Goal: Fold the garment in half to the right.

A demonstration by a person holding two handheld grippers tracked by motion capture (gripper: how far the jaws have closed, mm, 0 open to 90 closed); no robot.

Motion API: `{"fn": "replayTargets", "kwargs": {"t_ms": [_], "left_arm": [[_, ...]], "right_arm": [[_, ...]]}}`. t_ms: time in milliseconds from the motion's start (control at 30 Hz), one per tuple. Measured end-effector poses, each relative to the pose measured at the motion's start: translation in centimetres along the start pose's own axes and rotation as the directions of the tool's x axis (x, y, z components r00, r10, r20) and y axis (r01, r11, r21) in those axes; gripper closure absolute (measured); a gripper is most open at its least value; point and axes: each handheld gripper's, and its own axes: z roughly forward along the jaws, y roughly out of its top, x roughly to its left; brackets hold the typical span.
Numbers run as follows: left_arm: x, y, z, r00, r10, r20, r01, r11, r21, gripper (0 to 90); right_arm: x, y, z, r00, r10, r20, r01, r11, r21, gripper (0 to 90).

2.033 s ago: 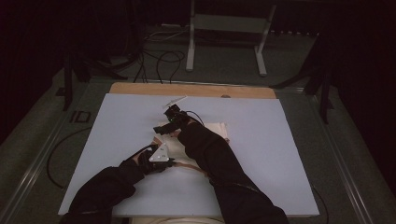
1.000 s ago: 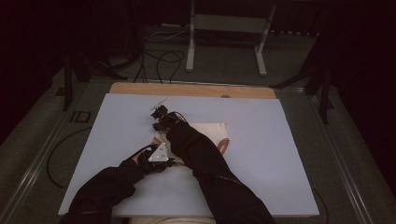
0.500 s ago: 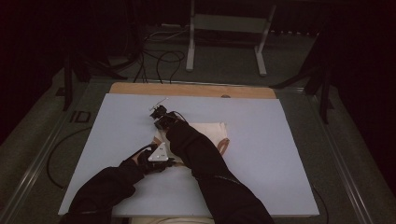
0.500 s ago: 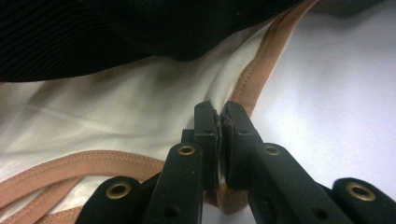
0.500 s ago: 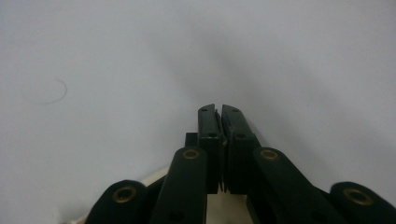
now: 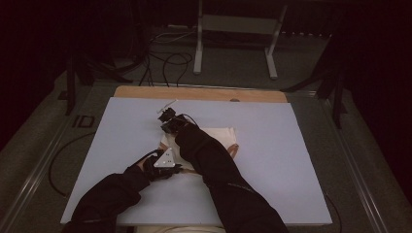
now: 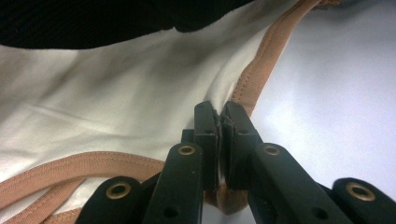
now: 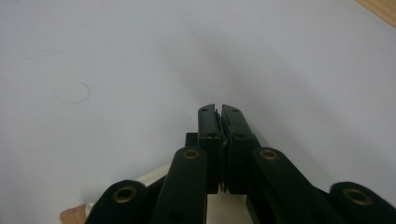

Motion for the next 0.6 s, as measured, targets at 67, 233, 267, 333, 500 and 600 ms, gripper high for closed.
{"fn": "replayTargets", "kwargs": {"t_ms": [67, 233, 267, 333, 500, 600], "left_arm": [[0.0, 0.0, -0.1, 1.0000, 0.004, -0.001, -0.004, 1.0000, -0.001, 86.8], [-0.1, 0.2, -0.3, 0.9999, 0.014, -0.003, -0.014, 0.9999, 0.001, 86.8], [-0.1, 0.2, -0.3, 0.9999, 0.016, -0.006, -0.016, 0.9999, 0.002, 86.8], [-0.2, 0.3, -0.3, 0.9999, 0.015, -0.002, -0.015, 0.9999, 0.003, 86.8], [-0.4, 0.4, -0.4, 0.9997, 0.021, -0.009, -0.021, 0.9998, 0.004, 86.8], [-0.3, 0.5, -0.5, 0.9995, 0.032, -0.009, -0.032, 0.9995, 0.008, 86.8]], "right_arm": [[0.0, 0.0, -0.3, 1.0000, 0.001, -0.005, -0.001, 1.000, -0.003, 88.4], [0.0, 0.1, -1.2, 0.9999, -0.005, -0.009, 0.005, 1.000, -0.019, 88.4], [0.0, 0.1, -1.5, 0.9999, -0.008, -0.014, 0.008, 1.000, -0.024, 88.3], [0.0, 0.1, -2.0, 0.9998, -0.012, -0.017, 0.012, 1.000, -0.027, 88.3], [0.0, 0.1, -2.8, 0.9996, -0.021, -0.018, 0.020, 0.999, -0.041, 88.4], [0.0, 0.2, -3.4, 0.9995, -0.027, -0.018, 0.026, 0.999, -0.044, 88.4]]}}
